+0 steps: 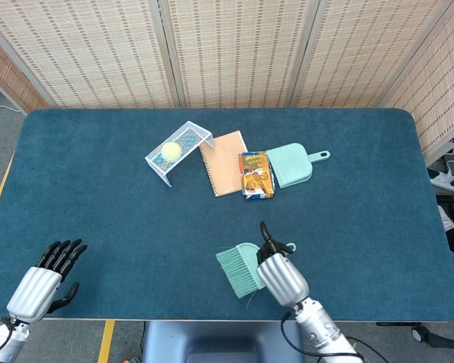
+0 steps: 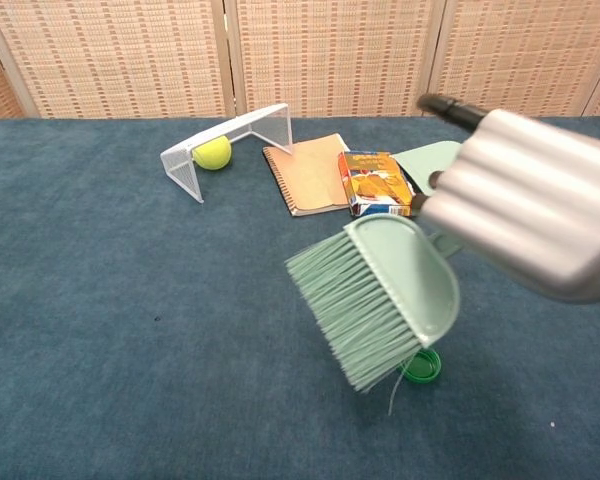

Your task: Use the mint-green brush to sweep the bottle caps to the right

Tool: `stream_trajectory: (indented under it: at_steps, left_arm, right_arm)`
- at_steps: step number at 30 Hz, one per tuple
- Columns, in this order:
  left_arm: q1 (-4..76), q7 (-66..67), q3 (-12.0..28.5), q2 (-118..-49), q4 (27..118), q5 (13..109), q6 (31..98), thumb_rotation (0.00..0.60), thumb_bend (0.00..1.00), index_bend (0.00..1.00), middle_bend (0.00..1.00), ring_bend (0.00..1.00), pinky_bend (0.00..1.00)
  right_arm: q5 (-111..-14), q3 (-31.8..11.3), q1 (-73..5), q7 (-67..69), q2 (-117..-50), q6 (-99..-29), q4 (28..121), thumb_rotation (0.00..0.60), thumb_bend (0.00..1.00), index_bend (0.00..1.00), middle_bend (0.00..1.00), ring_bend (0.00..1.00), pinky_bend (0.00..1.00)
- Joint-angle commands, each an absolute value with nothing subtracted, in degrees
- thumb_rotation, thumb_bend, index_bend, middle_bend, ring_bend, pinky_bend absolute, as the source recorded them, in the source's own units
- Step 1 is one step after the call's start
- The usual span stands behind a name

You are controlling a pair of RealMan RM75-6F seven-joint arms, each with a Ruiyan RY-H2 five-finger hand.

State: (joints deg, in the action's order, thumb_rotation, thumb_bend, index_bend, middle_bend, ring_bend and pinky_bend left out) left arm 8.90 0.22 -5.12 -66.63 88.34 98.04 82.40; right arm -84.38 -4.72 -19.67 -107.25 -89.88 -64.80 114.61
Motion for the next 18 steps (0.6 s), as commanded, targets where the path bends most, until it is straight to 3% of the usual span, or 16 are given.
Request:
stream_trajectory:
  at_steps: [1,8,18]
  left_arm:
    - [9.23,-0.29,-4.86,-66.65,88.06,97.49,81.84,0.6,0.45,0.0,0.0,0.0,0.07]
    - [9.8,-0.91,-4.47,-66.74,87.63,96.34,80.65,0.6,0.45,0.0,0.0,0.0,0.07]
    - [10.08,-1.06,-4.27,-66.88,87.3,95.56,80.06,0.6,0.45,0.0,0.0,0.0,0.07]
  right_arm:
    - [-76.87,-6.41,-23.41,-114.78,-97.31,-63.05,113.58,0.6,0.6,0.99,0.87,0.6,0.0]
    - [-70.52,-6.52,-26.91,-120.11,-102.35,-65.35,108.91,0.6,0.6,0.99,0.87,0.6,0.0]
    - [-64.73,-5.31,-30.38,-125.78,-101.93,-70.9,105.39,0.6,0.6,0.99,0.87,0.6,0.0]
